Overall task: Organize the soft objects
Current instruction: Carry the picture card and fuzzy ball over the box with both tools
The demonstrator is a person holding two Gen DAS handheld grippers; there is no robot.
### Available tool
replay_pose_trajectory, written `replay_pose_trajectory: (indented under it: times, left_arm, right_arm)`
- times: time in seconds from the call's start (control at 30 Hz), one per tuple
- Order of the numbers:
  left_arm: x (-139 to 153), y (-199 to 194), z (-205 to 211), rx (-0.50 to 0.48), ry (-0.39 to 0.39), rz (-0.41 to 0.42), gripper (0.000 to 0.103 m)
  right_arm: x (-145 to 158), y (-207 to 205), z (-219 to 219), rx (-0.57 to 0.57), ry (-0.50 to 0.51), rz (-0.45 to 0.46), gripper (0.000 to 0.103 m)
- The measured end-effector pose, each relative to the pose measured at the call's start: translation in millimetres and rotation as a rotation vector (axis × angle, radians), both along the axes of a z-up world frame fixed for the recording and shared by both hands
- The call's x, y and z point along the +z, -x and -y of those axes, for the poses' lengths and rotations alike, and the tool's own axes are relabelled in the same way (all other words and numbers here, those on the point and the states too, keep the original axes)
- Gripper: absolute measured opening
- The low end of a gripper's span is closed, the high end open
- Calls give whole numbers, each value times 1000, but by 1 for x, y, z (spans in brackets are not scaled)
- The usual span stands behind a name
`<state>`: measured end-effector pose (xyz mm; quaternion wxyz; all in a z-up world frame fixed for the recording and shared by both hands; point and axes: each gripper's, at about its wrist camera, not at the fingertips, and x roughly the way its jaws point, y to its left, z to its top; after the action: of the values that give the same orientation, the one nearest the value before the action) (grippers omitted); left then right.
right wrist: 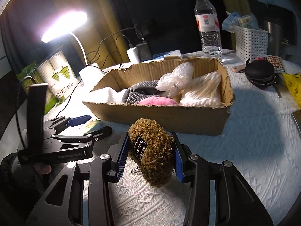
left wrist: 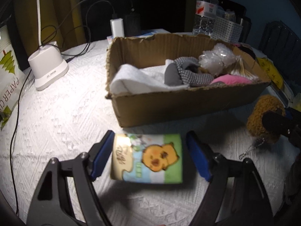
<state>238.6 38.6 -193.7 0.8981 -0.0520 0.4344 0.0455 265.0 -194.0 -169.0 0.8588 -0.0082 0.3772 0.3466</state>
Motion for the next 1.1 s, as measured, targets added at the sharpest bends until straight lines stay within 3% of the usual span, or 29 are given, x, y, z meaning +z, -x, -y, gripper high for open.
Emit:
replay_pose_trajectory:
  times: [0.1, 0.17, 0.33, 0.7, 1.1]
  left_arm:
    - [0, 3, -3, -17, 23, 5, 78]
    - [3, 6, 1, -41, 13, 20, 66]
    - [11, 17, 7, -84, 34, 46, 66]
    - [66, 44, 5, -116, 67, 210, 66]
    - [100, 34, -1, -106, 56, 307, 67]
  right_arm:
    - [1, 1, 1, -1, 0, 3, 45]
    - [2, 2, 1, 0, 0, 6, 45]
    - [11, 8, -3, 11, -2, 32, 45]
    - [36, 19, -16, 35, 0, 93, 45]
    - [71, 9, -22, 58, 0, 178, 45]
